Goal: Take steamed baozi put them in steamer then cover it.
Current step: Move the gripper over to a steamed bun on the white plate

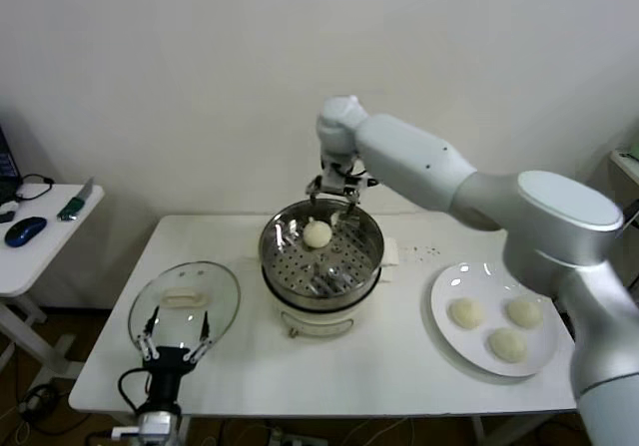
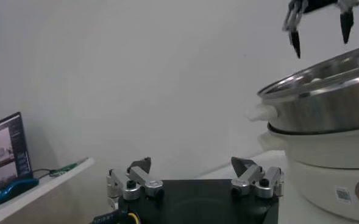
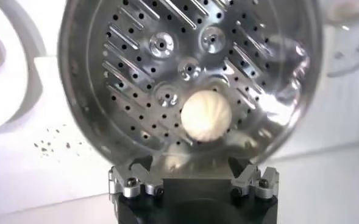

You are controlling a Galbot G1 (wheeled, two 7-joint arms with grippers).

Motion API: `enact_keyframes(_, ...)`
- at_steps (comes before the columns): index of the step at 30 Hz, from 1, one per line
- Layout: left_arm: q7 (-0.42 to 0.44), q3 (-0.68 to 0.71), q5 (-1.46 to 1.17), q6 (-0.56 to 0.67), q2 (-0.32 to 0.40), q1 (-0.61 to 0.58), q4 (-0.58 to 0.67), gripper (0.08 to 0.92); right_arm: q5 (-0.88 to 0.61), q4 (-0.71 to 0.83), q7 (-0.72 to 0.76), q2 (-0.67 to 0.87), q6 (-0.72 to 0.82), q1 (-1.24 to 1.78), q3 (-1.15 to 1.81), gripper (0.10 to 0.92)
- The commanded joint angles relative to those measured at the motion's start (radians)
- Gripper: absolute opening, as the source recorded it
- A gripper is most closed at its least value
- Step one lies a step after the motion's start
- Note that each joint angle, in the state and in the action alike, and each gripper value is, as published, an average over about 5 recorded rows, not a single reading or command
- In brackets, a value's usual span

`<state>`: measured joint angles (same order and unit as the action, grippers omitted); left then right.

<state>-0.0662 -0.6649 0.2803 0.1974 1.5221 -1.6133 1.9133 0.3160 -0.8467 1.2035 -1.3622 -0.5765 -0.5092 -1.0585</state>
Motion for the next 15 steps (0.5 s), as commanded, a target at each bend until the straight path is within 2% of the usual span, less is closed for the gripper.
enact_keyframes(1,0.0,0.003,0.002,0.004,-0.001,-0.01,0.008,0.823,-0.409,-0.188,-0.024,0.33,0.274,-0.152,-0.196,0.823)
enact_keyframes(9,0.0,0.006,0.002,0.006,-0.005,-0.018,0.011,0.823,-0.639,-0.47,-0.174,0.687,0.699,-0.226,-0.446,0.823)
enact_keyframes(12,0.0,0.011,0.004,0.004,-0.004,-0.018,0.012,0.823,-0.656,-0.521,-0.183,0.776,0.79,-0.169,-0.435,0.823)
enact_keyframes(15,0.0,0.019,0.01,0.003,-0.002,-0.019,0.014,0.823,-0.639,-0.526,-0.176,0.838,0.811,-0.042,-0.363,0.823)
